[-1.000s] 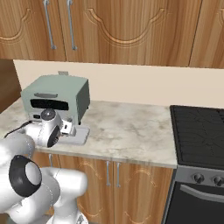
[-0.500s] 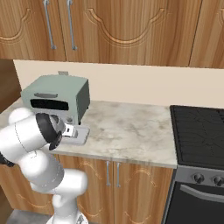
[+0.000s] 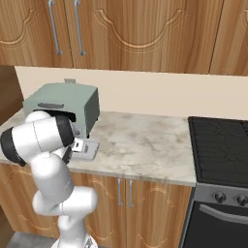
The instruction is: Take the squash and eggplant out of the freezer and place them in the tupperware container on the counter. Then put the tupperware containing the vegetables back in the freezer.
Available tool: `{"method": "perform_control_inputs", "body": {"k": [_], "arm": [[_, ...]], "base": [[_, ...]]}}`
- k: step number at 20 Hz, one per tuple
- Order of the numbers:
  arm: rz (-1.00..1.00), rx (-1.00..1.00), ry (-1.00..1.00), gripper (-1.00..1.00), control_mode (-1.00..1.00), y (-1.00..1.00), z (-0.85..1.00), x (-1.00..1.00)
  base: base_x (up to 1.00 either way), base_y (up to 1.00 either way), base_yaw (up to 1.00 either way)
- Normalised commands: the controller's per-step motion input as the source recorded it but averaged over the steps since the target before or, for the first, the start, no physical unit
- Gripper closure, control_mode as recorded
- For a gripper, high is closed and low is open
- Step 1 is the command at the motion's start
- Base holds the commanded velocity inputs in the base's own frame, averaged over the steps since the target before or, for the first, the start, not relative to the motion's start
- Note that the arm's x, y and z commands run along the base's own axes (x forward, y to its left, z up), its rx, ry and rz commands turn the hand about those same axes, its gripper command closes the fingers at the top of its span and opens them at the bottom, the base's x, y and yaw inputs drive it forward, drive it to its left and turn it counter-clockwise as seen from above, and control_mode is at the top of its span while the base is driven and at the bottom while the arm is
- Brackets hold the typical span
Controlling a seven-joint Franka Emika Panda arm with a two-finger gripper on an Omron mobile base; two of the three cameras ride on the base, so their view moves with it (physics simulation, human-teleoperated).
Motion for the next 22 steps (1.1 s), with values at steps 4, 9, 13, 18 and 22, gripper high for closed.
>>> {"method": "perform_control_inputs", "body": {"k": [4, 9, 13, 18, 22], "arm": [[-0.04, 0.0, 0.0, -1.0, -1.0, 0.0, 0.4, 0.0], [-0.03, 0.0, -0.04, -1.0, -1.0, 0.0, 0.79, -0.11], [0.0, 0.0, -0.21, -1.0, -1.0, -0.09, 1.0, -0.89], [0.0, 0.0, -0.2, -1.0, -1.0, 0.0, 1.0, -0.9], [0.0, 0.0, 0.0, -1.0, -1.0, 0.0, 1.0, -0.79]], "base": [[0.0, 0.0, 0.0], [0.0, 0.0, 0.0], [0.0, 0.0, 0.0], [0.0, 0.0, 0.0], [0.0, 0.0, 0.0]]}}
